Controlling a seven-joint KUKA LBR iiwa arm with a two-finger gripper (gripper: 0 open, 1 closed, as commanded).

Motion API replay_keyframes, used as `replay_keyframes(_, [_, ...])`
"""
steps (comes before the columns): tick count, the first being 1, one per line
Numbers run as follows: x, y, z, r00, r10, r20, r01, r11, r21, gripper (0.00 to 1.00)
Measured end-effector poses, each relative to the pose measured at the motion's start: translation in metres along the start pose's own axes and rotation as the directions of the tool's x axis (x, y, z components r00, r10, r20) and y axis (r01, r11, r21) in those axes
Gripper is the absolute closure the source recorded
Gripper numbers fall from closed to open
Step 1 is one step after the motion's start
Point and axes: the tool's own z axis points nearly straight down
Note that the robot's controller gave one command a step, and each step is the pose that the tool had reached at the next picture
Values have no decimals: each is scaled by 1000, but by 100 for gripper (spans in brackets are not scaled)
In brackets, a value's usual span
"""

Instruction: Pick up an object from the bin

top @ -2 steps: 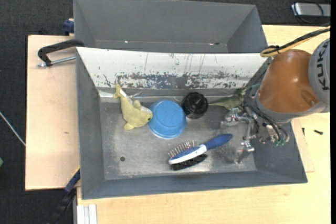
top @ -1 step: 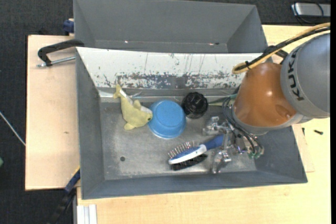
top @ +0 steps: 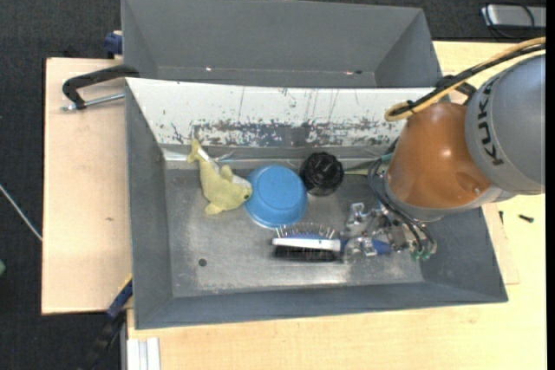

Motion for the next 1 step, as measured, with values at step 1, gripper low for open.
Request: replay_keyframes(1, [-7, -6, -88, 999, 32, -1, -32, 999, 1, 100])
